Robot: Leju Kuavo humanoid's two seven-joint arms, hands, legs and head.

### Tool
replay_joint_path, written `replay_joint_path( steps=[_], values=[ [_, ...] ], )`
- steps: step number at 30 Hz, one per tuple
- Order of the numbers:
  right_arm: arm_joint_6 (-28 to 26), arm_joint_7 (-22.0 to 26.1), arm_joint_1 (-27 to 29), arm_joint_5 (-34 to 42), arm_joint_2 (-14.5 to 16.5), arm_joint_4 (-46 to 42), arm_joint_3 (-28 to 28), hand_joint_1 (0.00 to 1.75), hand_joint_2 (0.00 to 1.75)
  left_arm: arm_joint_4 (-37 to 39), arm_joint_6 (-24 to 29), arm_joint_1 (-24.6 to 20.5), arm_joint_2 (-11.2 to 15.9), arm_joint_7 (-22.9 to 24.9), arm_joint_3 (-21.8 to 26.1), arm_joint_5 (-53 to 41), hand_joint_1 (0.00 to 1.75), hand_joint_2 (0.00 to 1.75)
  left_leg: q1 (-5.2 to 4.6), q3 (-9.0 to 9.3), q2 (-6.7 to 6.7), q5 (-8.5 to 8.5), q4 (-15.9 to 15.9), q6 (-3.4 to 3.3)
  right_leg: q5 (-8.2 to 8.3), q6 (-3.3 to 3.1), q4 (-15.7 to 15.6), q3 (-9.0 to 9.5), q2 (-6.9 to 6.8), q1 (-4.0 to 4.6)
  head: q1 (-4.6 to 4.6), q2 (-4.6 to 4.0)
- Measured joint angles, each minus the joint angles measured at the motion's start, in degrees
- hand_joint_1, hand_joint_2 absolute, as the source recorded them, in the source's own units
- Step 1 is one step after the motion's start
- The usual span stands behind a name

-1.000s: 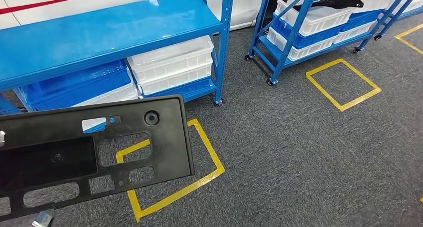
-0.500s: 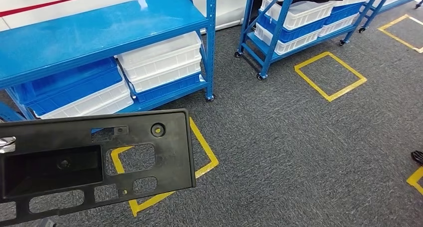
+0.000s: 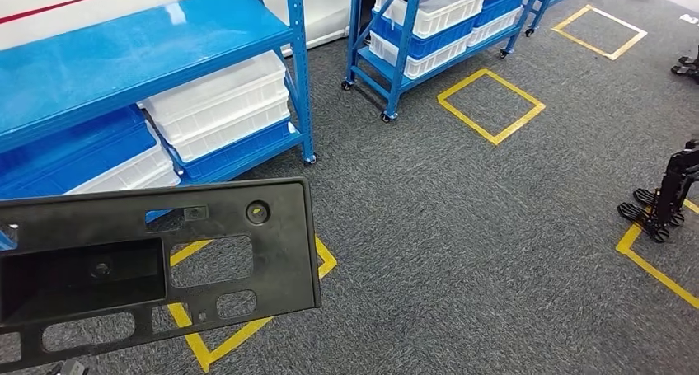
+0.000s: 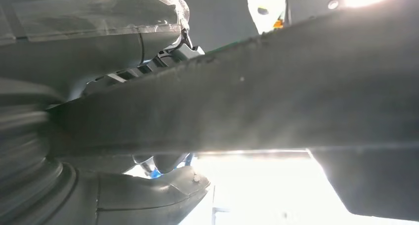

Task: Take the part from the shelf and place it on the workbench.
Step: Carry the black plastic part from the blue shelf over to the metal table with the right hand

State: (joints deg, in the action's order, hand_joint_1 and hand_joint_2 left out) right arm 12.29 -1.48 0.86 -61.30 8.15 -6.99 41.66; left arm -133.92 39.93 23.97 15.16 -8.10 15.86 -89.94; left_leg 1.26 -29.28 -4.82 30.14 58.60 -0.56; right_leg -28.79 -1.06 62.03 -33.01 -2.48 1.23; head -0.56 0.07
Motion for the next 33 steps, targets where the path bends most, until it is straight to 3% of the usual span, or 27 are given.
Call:
replay_joint_path(
  steps=[2, 4, 5, 7, 9, 10, 11, 12, 13, 15, 17, 19, 20, 22, 24, 26, 27, 28, 30, 32, 33],
  values=[
    [-0.1, -0.1, 0.1, 0.0, 0.0, 0.0, 0.0, 0.00, 0.00, 0.0, 0.0, 0.0, 0.5, 0.4, -0.1, 0.0, 1.75, 1.75, -0.18, -0.02, -0.92, -0.03, -0.1, 0.40, 0.09, -0.72, -2.6, 0.87, -1.20, 0.67, -0.01, 0.00],
    [-0.2, -0.3, 0.1, -0.1, 0.0, 0.0, 0.0, 0.00, 0.00, 0.0, 0.0, 0.0, 1.0, 0.5, -0.2, 0.0, 1.75, 1.75, -0.31, 0.19, -1.89, 0.06, -0.4, 0.86, 0.49, -1.22, -3.3, 0.79, -0.18, 0.59, -0.03, 0.00],
    [-0.2, -0.4, 0.1, -0.1, 0.1, 0.0, 0.0, 0.00, 0.00, 0.0, 0.0, 0.0, 1.3, 0.5, -0.2, 0.0, 1.75, 1.75, -0.30, 0.25, -1.44, 0.52, -0.1, 1.05, 0.77, -1.52, -3.8, 1.03, 0.41, 0.39, -0.03, 0.00],
    [-0.2, -0.6, 0.0, -0.1, 0.2, 0.0, 0.1, 0.00, 0.00, 0.0, 0.0, 0.0, 1.8, 0.7, -0.3, 0.0, 1.75, 1.75, -0.17, -1.19, 1.31, 3.02, 3.6, 1.32, 1.38, -2.19, -4.8, 1.60, 1.51, -0.03, -0.05, 0.00],
    [-0.2, -0.7, -0.1, -0.1, 0.3, 0.0, 0.1, 0.00, 0.00, 0.0, 0.1, 0.3, 2.0, 0.9, -0.3, 0.0, 1.75, 1.75, -0.08, -4.88, 3.92, 6.45, 11.3, 1.49, 1.53, -2.50, -4.8, 1.61, 2.71, 0.00, -0.05, 0.00],
    [-0.2, -0.7, -0.1, -0.2, 0.4, 0.0, 0.1, 0.00, 0.00, 0.0, 0.1, 0.4, 2.0, 0.9, -0.3, 0.0, 1.75, 1.75, -0.07, -6.61, 4.34, 7.25, 14.5, 1.60, 1.51, -2.53, -4.7, 1.58, 3.42, 0.02, -0.05, 0.00],
    [-0.2, -0.7, -0.1, -0.2, 0.4, 0.0, 0.1, 0.00, 0.00, 0.0, 0.1, 0.5, 2.1, 0.9, -0.3, 0.0, 1.75, 1.75, -0.05, -7.52, 4.48, 6.91, 15.8, 1.72, 1.46, -2.53, -4.6, 1.58, 4.16, 0.02, -0.05, 0.00],
    [-0.1, -0.7, -0.1, -0.2, 0.4, 0.0, 0.1, 0.00, 0.00, 0.0, 0.1, 0.5, 2.1, 0.9, -0.3, 0.0, 1.75, 1.75, 0.00, -7.37, 4.54, 5.39, 14.7, 1.81, 1.37, -2.48, -4.3, 1.60, 4.91, -0.02, -0.05, 0.00],
    [-0.1, -0.7, -0.1, -0.2, 0.5, 0.0, 0.1, 0.00, 0.00, 0.0, 0.1, 0.6, 2.2, 0.9, -0.3, 0.0, 1.75, 1.75, 0.12, -6.28, 4.81, 3.04, 11.7, 1.90, 1.20, -2.34, -4.0, 1.59, 5.70, -0.11, -0.05, 0.00],
    [-0.1, -0.6, -0.2, -0.3, 0.5, 0.0, 0.2, 0.00, 0.00, 0.0, 0.0, 0.7, 2.3, 1.0, -0.3, 0.0, 1.75, 1.75, 0.48, -3.43, 7.06, -0.32, 4.6, 2.01, 0.61, -1.80, -2.7, 1.12, 7.14, -0.20, -0.05, 0.00],
    [-0.1, -0.4, -0.3, -0.5, 0.5, 0.0, 0.2, 0.00, 0.00, -0.2, 0.0, 1.4, 2.4, 1.2, -0.2, 0.0, 1.75, 1.75, 0.64, -2.42, 9.04, -0.68, 1.7, 1.73, 0.26, -1.15, -1.6, 0.16, 8.42, -0.23, 0.00, 0.00],
    [-0.1, -0.2, -0.2, -1.1, 0.5, 0.0, 0.2, 0.00, 0.00, -0.8, 0.0, 3.3, 2.4, 1.4, 0.5, 0.0, 1.75, 1.75, 0.57, -2.50, 8.32, -0.55, 1.7, 1.10, 0.37, -0.60, -1.3, -0.52, 9.65, -0.36, 0.04, 0.00],
    [-0.1, -0.2, -0.2, -1.5, 0.5, 0.0, 0.2, 0.00, 0.00, -1.5, 0.0, 4.8, 2.4, 1.4, 1.2, 0.2, 1.75, 1.75, 0.59, -2.36, 7.55, -0.61, 1.5, 0.80, 0.24, -0.32, -1.0, -0.72, 9.25, -0.31, 0.05, 0.00],
    [-0.1, -0.2, 0.0, -2.4, 0.5, 0.0, 0.1, 0.00, 0.00, -3.8, 0.0, 8.2, 1.9, 0.9, 3.7, 1.1, 1.75, 1.75, 0.74, -2.07, 5.95, -0.73, 1.1, 0.28, -1.56, 0.44, 1.9, -2.07, 6.50, -0.23, 0.06, 0.00],
    [-0.1, -0.1, 0.1, -2.8, 0.3, 0.0, 0.0, 0.00, 0.00, -6.0, 0.0, 10.7, 0.6, -1.0, 6.6, 3.1, 1.75, 1.75, 0.60, -1.95, 4.49, -0.64, 1.1, -0.02, -4.97, 1.20, 8.3, -5.19, 3.83, -0.44, 0.05, 0.00],
    [-0.1, 0.0, 0.2, -2.9, 0.1, -0.1, 0.0, 0.00, 0.00, -7.2, 0.0, 11.6, -1.1, -4.0, 9.0, 5.4, 1.75, 1.75, 0.51, -1.86, 3.16, -0.47, 1.1, -0.15, -6.48, 1.53, 13.3, -7.56, 3.37, -0.68, 0.06, 0.00],
    [0.0, 0.1, 0.3, -2.9, 0.1, -0.1, 0.0, 0.00, 0.00, -7.4, 0.0, 11.7, -1.9, -5.5, 10.0, 6.4, 1.75, 1.75, 0.49, -1.75, 2.55, -0.35, 1.1, -0.16, -5.68, 1.55, 13.0, -7.34, 3.30, -0.71, 0.06, 0.00],
    [0.3, 0.0, 0.3, -3.0, 0.0, -0.1, 0.0, 0.00, 0.00, -7.5, 0.0, 11.6, -2.7, -6.8, 10.9, 7.0, 1.75, 1.75, 0.49, -1.56, 2.00, -0.22, 1.0, -0.11, -4.03, 1.46, 10.6, -6.03, 3.10, -0.70, 0.06, 0.00],
    [0.9, -0.1, 0.3, -3.1, -0.1, -0.2, 0.0, 0.00, 0.00, -7.6, 0.0, 11.4, -4.1, -8.9, 12.3, 7.6, 1.75, 1.75, 0.37, -1.10, 1.07, 0.04, 1.0, 0.12, -0.90, 0.90, 3.0, -1.96, 0.97, -0.32, 0.06, 0.00],
    [1.4, -0.2, 0.3, -3.1, -0.2, -0.2, 0.0, 0.00, 0.00, -7.6, 0.0, 11.2, -5.5, -10.3, 13.3, 7.9, 1.75, 1.75, 0.16, -0.74, 0.23, 0.21, 0.7, 0.53, -0.03, 0.05, -1.6, 0.18, -1.06, 0.37, 0.06, 0.00],
    [1.5, -0.1, 0.3, -3.0, -0.3, -0.3, 0.0, 0.00, 0.00, -7.6, 0.0, 11.0, -6.0, -10.7, 13.6, 8.1, 1.75, 1.75, 0.07, -0.60, -0.27, 0.22, 0.5, 0.74, -0.21, -0.31, -2.0, 0.20, -1.27, 0.67, 0.05, 0.00]
  ],
)
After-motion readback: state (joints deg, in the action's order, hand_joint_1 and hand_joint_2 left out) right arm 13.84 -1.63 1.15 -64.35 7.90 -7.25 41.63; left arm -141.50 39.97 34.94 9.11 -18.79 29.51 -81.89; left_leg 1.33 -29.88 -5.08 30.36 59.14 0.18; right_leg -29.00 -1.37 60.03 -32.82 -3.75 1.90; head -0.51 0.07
